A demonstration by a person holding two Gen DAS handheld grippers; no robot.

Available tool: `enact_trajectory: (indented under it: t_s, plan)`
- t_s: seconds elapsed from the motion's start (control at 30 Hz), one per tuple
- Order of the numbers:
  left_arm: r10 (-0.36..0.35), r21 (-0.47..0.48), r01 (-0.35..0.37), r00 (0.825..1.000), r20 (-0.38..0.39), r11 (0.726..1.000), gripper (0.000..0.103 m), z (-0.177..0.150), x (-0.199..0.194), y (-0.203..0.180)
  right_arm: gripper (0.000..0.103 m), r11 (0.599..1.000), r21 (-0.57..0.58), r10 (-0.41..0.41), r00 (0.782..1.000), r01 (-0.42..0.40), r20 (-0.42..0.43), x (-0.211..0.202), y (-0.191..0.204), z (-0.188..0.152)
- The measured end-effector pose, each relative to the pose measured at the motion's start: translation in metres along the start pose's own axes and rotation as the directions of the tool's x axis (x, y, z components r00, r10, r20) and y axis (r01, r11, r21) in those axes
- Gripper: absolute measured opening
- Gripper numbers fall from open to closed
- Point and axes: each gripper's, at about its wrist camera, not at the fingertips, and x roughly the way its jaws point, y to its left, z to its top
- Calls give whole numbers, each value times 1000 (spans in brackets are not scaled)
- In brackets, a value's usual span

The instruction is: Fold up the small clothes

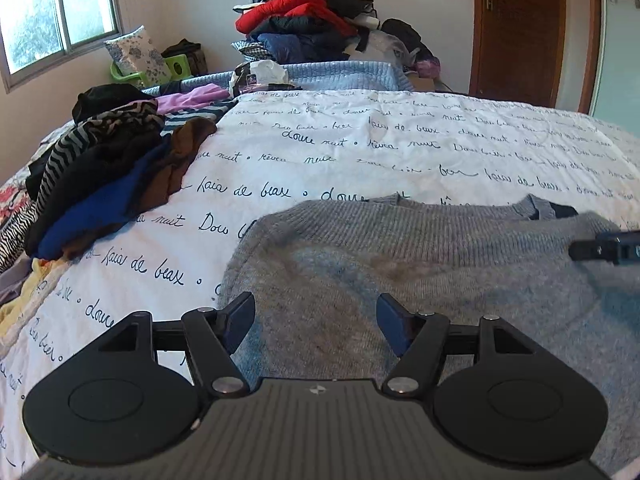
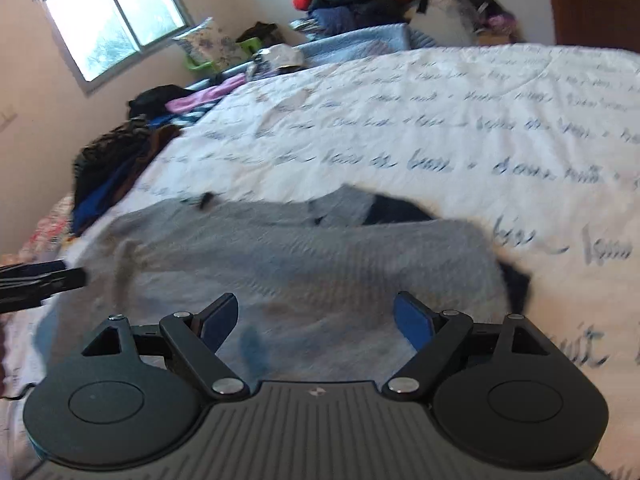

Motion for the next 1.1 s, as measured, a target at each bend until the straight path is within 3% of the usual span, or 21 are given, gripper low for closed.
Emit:
enact_trajectory:
  t_s: [0.03, 0.1, 0.23, 0.33, 0.4, 0.43, 0.57, 0.73, 0.83, 0.97, 1.1]
  plan:
    - [7, 18, -7, 1000, 0, 1000, 70, -3, 0, -3, 86, 997, -19, -76, 997, 76, -2, 3, 2, 3]
    - [21, 60, -21, 1000, -10, 998, 76, -10, 2, -10, 86, 986, -72, -150, 989, 151, 15, -5, 16, 2]
    - [68, 105, -64, 997, -29, 992, 77, -25, 13, -16, 86, 942, -314, -105, 993, 117, 56, -24, 63, -23]
    - [78, 99, -75, 997, -27, 992, 79, -31, 12, -16, 91, 894, -422, -154, 988, 150, 24, -8, 77, -38]
    - [81, 94, -78, 996, -27, 992, 80, -33, 8, -15, 103, 930, -327, -168, 985, 167, 24, -2, 60, -34]
    - [80, 90, -77, 996, -27, 993, 81, -35, 5, -14, 103, 951, -247, -185, 983, 183, 16, -4, 49, -28]
    - [75, 73, -73, 997, -30, 995, 84, -41, -1, -9, 103, 928, -207, -291, 950, 310, 117, -33, 52, -33]
    - [73, 38, -72, 997, -28, 997, 84, -45, -6, -7, 103, 970, -180, -134, 979, 161, 153, -74, 69, -55]
    - [73, 32, -72, 997, -22, 997, 84, -47, -10, -7, 103, 976, -185, -94, 986, 119, 139, -85, 82, -67]
    - [68, 27, -68, 997, -19, 997, 85, -50, -15, -5, 103, 970, -218, -89, 991, 110, 104, -84, 92, -83]
    - [71, 45, -71, 997, -1, 996, 85, -56, -24, -3, 103, 963, -208, -163, 985, 169, 48, -70, 85, -95]
